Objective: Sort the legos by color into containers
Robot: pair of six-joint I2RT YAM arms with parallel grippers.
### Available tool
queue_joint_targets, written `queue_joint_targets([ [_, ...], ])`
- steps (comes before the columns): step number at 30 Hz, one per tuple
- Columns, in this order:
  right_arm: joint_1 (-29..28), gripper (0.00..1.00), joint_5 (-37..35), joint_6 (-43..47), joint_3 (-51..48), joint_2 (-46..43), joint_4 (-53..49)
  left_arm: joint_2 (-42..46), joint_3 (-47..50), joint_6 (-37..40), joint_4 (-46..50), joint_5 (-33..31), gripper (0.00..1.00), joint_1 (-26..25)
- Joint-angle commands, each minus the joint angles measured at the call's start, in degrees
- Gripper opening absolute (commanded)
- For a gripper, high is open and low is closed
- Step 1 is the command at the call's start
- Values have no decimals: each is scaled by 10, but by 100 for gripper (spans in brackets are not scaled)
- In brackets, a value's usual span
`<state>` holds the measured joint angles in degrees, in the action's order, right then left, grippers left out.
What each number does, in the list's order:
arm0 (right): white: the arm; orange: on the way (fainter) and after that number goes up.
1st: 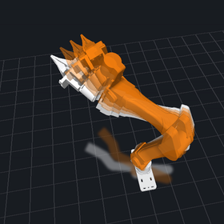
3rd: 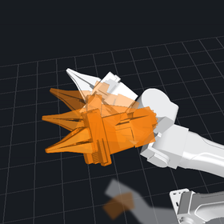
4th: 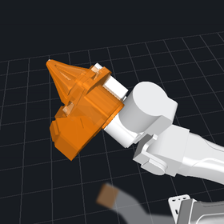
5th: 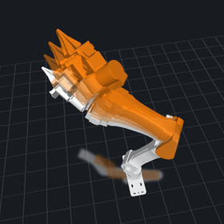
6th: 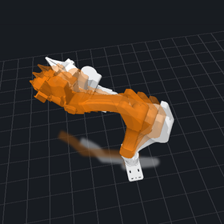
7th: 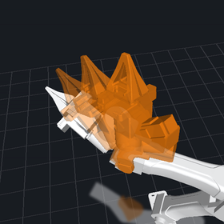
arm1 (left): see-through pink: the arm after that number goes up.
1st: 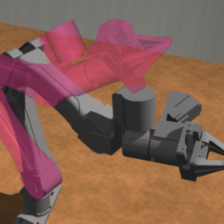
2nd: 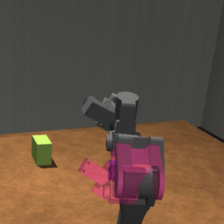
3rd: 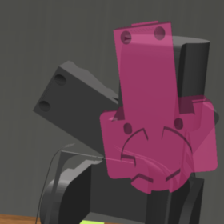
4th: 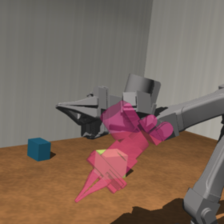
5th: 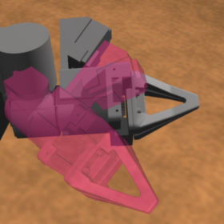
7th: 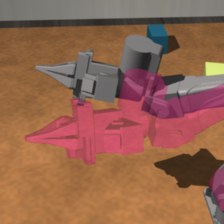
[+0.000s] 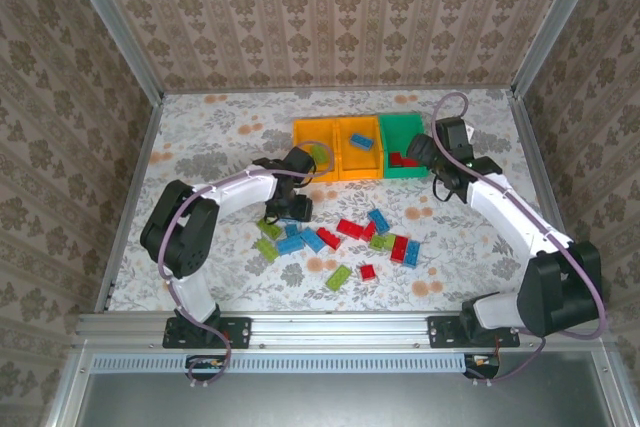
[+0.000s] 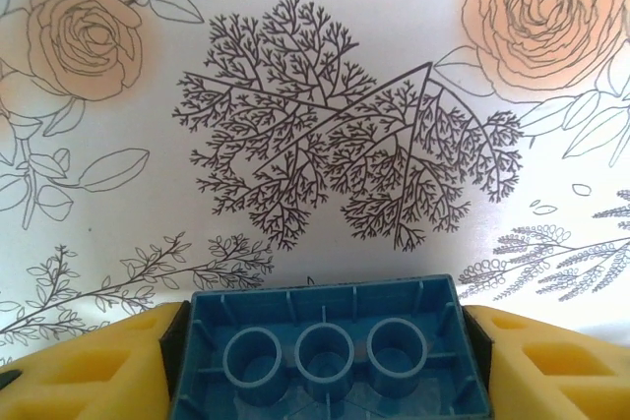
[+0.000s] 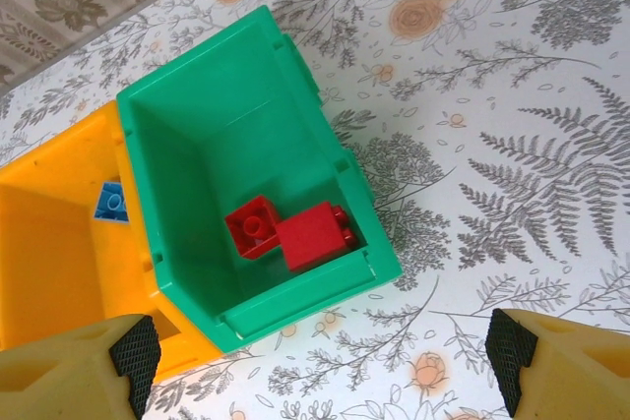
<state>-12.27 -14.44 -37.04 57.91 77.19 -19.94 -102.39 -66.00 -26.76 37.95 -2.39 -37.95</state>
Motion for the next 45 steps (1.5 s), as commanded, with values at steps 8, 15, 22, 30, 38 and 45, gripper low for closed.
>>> queue_joint_targets([
  [8,39,90,-24,15,-55,-48,-17,44,-73,11,-64,40,58,-4],
  [15,41,87,65,28,-111,-73,4,-4,-155,18,-166,131,59,-2],
  [22,-7,84,120,89,-141,-96,-39,-85,-238,12,-235,200,59,-2],
  [30,-98,84,128,131,-116,-52,-74,-185,-323,-20,-271,271,59,15],
  [38,-149,84,138,104,-86,43,-61,-224,-347,-40,-292,287,62,26],
  [45,-180,84,140,116,-49,97,-71,-216,-336,-54,-300,287,77,27],
])
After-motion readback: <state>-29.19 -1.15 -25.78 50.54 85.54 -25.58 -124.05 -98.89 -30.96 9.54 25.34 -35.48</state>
